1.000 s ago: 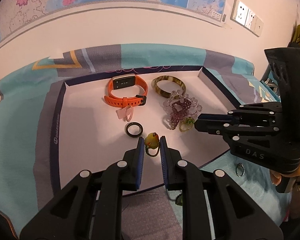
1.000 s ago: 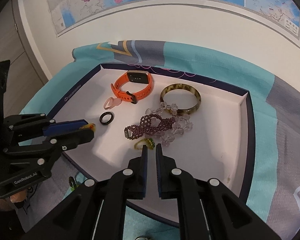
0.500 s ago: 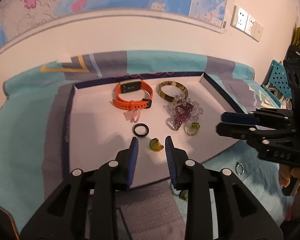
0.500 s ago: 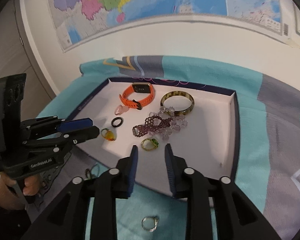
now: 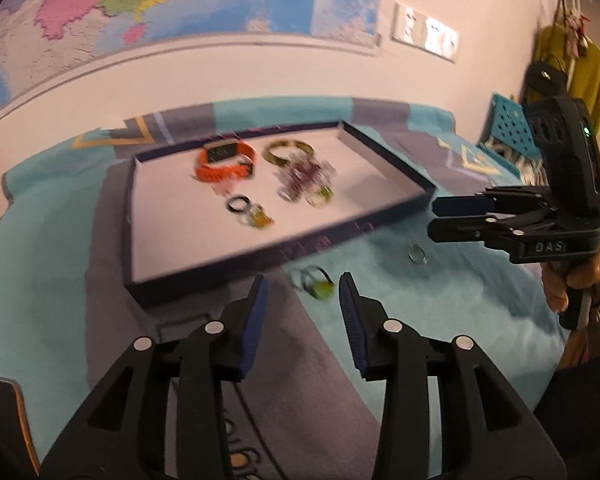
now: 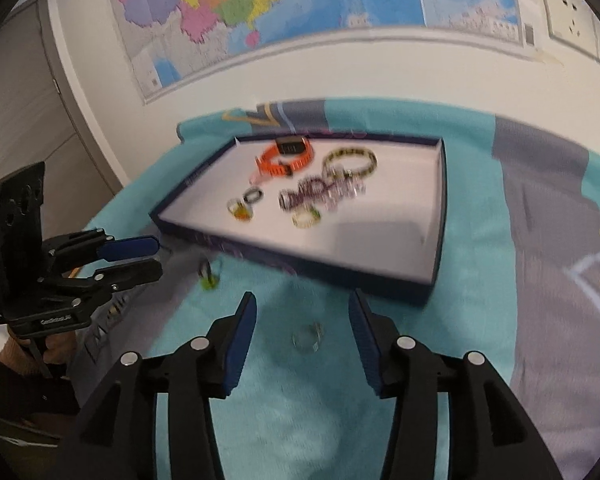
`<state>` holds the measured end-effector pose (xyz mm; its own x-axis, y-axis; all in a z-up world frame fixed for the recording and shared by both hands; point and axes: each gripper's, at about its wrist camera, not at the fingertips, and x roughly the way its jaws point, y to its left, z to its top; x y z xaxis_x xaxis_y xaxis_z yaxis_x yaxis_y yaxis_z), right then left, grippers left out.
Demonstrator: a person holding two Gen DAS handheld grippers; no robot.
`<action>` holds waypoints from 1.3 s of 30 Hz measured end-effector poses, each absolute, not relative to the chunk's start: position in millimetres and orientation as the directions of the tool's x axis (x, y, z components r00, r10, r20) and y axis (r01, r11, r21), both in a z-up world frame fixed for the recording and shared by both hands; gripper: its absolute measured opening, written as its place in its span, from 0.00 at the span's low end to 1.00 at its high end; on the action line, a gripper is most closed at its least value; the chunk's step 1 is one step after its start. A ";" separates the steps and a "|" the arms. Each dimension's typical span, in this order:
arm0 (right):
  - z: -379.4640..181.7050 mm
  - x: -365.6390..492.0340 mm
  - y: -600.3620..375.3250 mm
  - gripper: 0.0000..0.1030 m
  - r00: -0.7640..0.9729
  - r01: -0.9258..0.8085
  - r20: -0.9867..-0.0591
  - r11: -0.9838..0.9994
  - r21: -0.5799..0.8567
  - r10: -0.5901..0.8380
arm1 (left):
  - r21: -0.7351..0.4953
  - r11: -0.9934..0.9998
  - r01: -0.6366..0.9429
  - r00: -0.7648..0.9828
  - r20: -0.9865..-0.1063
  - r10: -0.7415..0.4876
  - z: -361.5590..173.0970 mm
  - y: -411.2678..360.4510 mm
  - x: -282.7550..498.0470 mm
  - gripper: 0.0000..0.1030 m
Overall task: Organize jewelry
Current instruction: 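Open the left tool releasing the duck charm while the right tool releases the keychain, then grasp the green-bead hair tie with the left tool while the right tool grasps the silver ring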
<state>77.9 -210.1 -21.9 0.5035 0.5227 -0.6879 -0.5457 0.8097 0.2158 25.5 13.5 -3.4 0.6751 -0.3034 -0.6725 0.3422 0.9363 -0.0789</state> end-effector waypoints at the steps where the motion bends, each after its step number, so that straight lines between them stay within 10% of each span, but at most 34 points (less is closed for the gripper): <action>1: -26.1 77.5 -210.8 0.44 0.497 -0.541 -0.694 0.812 0.221 0.520 | -0.076 0.935 0.346 0.666 -0.682 -0.301 -6.8 10.2 26.2 0.36; 21: -45.5 67.0 -190.5 0.42 0.520 -0.536 -0.748 0.839 0.091 0.413 | -0.086 0.940 0.330 0.585 -0.763 -0.275 -30.5 -13.2 57.1 0.34; 39: -44.2 65.3 -188.9 0.01 0.538 -0.530 -0.746 0.845 0.063 0.393 | -0.099 0.946 0.307 0.589 -0.761 -0.271 -30.1 -10.6 55.5 0.22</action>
